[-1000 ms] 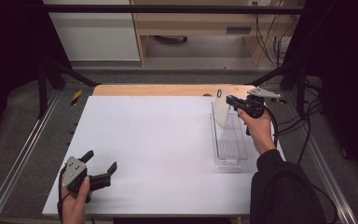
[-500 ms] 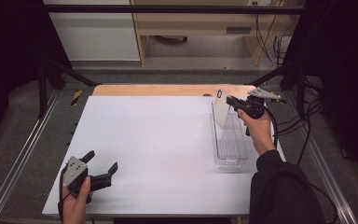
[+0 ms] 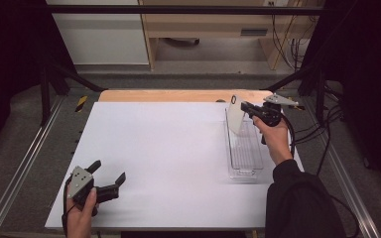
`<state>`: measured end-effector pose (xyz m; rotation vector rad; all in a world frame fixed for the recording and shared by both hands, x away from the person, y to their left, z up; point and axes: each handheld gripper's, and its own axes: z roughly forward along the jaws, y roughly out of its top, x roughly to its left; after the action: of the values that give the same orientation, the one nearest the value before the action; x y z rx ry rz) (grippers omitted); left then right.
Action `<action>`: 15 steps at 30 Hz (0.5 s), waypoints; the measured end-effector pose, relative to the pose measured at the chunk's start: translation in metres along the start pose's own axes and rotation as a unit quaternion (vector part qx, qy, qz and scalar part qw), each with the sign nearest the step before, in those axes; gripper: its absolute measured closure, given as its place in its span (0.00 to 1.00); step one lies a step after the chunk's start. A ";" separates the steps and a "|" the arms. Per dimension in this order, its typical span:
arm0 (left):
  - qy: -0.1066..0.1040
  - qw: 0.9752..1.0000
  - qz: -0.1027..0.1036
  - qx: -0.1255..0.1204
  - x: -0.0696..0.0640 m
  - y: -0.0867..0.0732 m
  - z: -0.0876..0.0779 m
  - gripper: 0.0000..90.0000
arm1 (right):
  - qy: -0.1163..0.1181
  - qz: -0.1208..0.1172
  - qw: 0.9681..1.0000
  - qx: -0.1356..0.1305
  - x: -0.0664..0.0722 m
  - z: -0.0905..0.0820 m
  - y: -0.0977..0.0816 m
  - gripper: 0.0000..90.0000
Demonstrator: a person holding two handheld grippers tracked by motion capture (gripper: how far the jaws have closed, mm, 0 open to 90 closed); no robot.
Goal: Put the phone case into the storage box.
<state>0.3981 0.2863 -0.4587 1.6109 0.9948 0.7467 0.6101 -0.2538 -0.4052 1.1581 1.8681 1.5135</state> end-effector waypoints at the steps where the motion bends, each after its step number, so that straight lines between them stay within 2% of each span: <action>1: 0.000 1.000 0.000 0.000 0.000 0.000 0.000 0.02 | -0.001 0.000 1.000 -0.001 0.000 0.000 0.000 0.90; 15: -0.002 1.000 0.002 0.002 0.000 0.000 0.000 0.02 | 0.002 -0.001 1.000 -0.006 -0.002 0.001 -0.001 0.90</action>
<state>0.3984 0.2860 -0.4589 1.6170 0.9919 0.7447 0.6111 -0.2548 -0.4063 1.1481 1.8595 1.5242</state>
